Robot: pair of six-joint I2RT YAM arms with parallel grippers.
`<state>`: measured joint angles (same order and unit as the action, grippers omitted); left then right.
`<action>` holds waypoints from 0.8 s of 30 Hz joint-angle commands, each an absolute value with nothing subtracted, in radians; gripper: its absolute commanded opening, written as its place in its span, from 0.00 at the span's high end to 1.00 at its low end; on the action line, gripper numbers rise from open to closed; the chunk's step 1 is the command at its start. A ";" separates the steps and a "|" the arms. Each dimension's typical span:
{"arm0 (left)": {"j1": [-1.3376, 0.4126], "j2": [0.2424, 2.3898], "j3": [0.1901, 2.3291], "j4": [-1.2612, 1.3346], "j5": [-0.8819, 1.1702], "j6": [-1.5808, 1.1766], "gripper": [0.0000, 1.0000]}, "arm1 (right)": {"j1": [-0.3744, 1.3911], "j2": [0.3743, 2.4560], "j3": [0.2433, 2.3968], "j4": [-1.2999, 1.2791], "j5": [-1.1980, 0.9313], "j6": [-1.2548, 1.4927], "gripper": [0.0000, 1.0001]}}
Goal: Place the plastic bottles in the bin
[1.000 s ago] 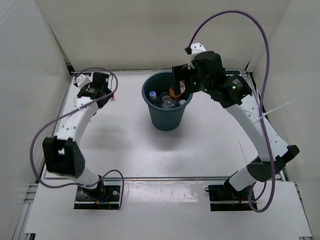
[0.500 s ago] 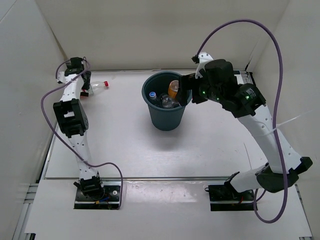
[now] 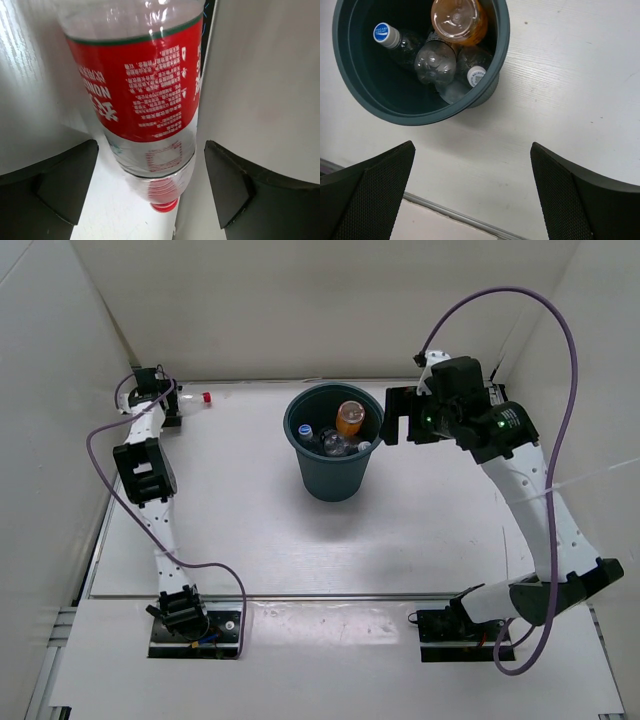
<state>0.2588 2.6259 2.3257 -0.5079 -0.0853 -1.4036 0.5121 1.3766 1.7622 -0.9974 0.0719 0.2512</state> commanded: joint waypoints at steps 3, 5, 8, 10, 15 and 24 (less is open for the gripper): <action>0.252 2.614 2.180 -0.554 -0.048 -1.390 0.00 | 0.476 1.385 1.784 -0.999 0.020 0.230 0.00; 0.261 2.603 2.155 -0.554 -0.048 -1.390 0.07 | 0.466 1.405 1.796 -0.999 0.009 0.230 0.00; 0.273 2.603 2.143 -0.554 0.007 -1.410 0.39 | 0.466 1.416 1.805 -0.999 0.009 0.219 0.00; 0.282 2.614 2.134 -0.554 0.067 -1.420 0.55 | 0.466 1.425 1.815 -0.999 0.009 0.209 0.00; 0.282 2.571 2.062 -0.554 0.091 -1.442 0.57 | 0.457 1.425 1.815 -0.999 0.009 0.209 0.00; 0.255 2.234 1.774 -0.554 0.114 -1.361 0.64 | 0.448 1.416 1.805 -0.976 0.009 0.238 0.00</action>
<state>0.2790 2.3596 1.8591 -0.3988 0.0948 -1.4017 0.4519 1.4315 1.7725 -0.9993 0.0185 0.2287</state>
